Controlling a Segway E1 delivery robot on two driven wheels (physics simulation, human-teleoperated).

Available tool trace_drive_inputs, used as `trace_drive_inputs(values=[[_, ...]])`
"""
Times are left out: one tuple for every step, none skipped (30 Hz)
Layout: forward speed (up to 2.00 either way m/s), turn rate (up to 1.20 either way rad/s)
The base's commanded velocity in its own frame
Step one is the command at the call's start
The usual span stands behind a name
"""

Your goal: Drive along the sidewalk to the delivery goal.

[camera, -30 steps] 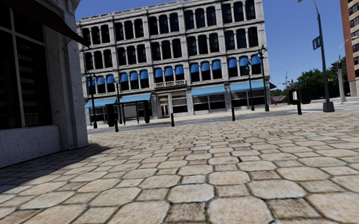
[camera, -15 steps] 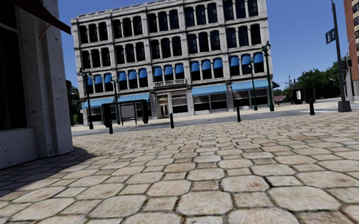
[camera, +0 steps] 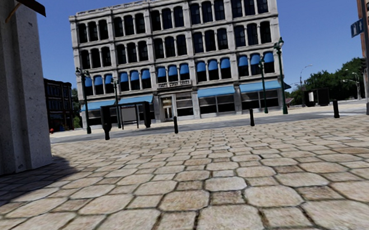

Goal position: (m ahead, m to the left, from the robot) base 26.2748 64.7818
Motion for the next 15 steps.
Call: trace_drive_inputs(values=[[2.0, 0.0], [2.0, 0.0], [2.0, 0.04], [2.0, 0.07], [2.0, 0.11], [2.0, 0.15], [2.0, 0.21], [2.0, 0.26], [2.0, 0.26], [2.0, 0.34], [2.0, 0.38], [2.0, 0.4], [2.0, 0.4], [2.0, 0.4], [2.0, 0.4]])
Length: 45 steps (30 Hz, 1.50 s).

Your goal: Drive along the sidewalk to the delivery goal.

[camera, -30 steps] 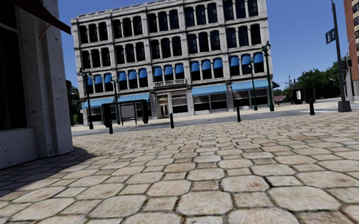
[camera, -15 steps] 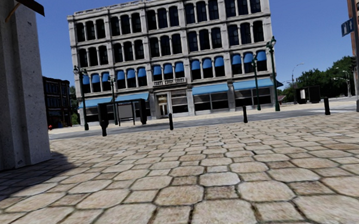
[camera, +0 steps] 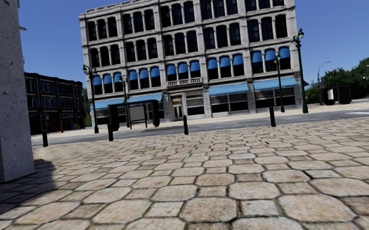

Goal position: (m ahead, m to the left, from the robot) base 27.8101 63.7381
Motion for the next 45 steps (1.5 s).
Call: trace_drive_inputs(values=[[2.0, 0.4], [2.0, 0.4], [2.0, 0.4], [2.0, 0.4], [2.0, 0.4], [2.0, 0.4], [2.0, 0.4], [2.0, 0.4], [2.0, 0.4], [2.0, 0.4], [2.0, 0.4], [2.0, 0.39], [2.0, 0.38], [2.0, 0.36], [2.0, 0.3], [2.0, 0.23], [2.0, 0.19], [2.0, 0.17], [2.0, 0.17], [2.0, 0.17], [2.0, 0.17], [2.0, 0.17], [2.0, 0.16], [2.0, 0.16], [2.0, 0.16], [2.0, 0.16], [2.0, 0.18], [2.0, 0.19], [2.0, 0.19], [2.0, 0.21], [2.0, 0.22], [2.0, 0.25], [2.0, 0.28], [2.0, 0.29], [2.0, 0.29], [2.0, 0.29], [2.0, 0.29], [2.0, 0.29], [2.0, 0.29], [2.0, 0.3], [2.0, 0.33], [2.0, 0.34], [2.0, 0.35], [2.0, 0.35], [2.0, 0.37]])
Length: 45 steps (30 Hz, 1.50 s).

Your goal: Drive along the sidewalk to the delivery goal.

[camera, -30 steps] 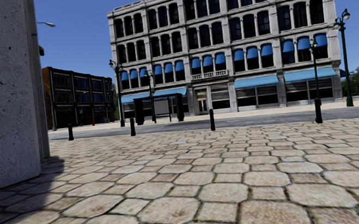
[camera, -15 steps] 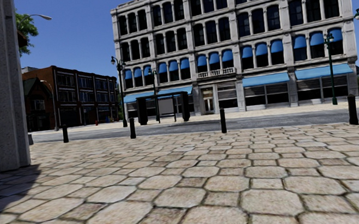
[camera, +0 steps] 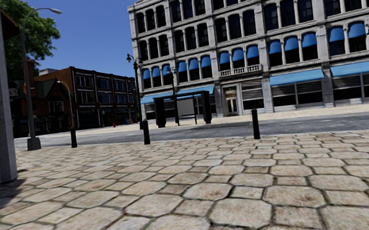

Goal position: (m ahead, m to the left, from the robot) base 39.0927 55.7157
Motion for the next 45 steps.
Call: trace_drive_inputs(values=[[2.0, 0.38], [2.0, 0.43], [2.0, 0.48], [2.0, 0.51], [2.0, 0.52], [2.0, 0.52], [2.0, 0.52], [2.0, 0.52], [2.0, 0.52], [2.0, 0.52], [2.0, 0.52], [2.0, 0.52], [2.0, 0.52], [2.0, 0.52], [2.0, 0.52], [2.0, 0.52], [2.0, 0.52], [2.0, 0.52], [2.0, 0.52], [2.0, 0.52], [2.0, 0.52], [2.0, 0.52], [2.0, 0.52], [2.0, 0.52], [2.0, 0.52], [2.0, 0.52], [2.0, 0.52], [2.0, 0.52], [2.0, 0.52], [2.0, 0.52], [2.0, 0.52], [2.0, 0.52], [2.0, 0.52], [2.0, 0.52], [2.0, 0.5], [2.0, 0.47], [2.0, 0.42], [2.0, 0.4], [2.0, 0.4], [2.0, 0.39], [2.0, 0.39], [2.0, 0.39], [2.0, 0.39], [2.0, 0.39], [2.0, 0.39]])
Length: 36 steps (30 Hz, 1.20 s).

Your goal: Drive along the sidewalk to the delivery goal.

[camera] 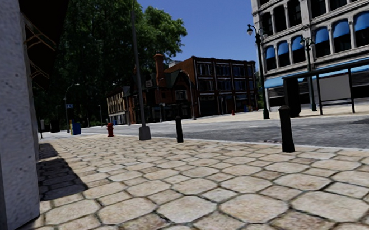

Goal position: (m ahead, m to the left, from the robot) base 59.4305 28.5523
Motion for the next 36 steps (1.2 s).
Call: trace_drive_inputs(values=[[2.0, 0.39], [2.0, 0.39], [2.0, 0.39], [2.0, 0.39], [2.0, 0.39], [2.0, 0.37], [2.0, 0.36], [2.0, 0.36], [2.0, 0.36], [2.0, 0.36], [2.0, 0.36], [2.0, 0.36], [2.0, 0.36], [2.0, 0.36], [2.0, 0.36], [2.0, 0.36], [2.0, 0.37], [2.0, 0.4], [2.0, 0.44], [2.0, 0.45], [2.0, 0.46], [2.0, 0.46], [2.0, 0.46], [2.0, 0.46], [2.0, 0.46], [2.0, 0.46], [2.0, 0.46], [2.0, 0.46], [2.0, 0.46], [2.0, 0.46], [2.0, 0.46], [2.0, 0.46], [2.0, 0.46], [2.0, 0.46], [2.0, 0.46], [2.0, 0.46]])
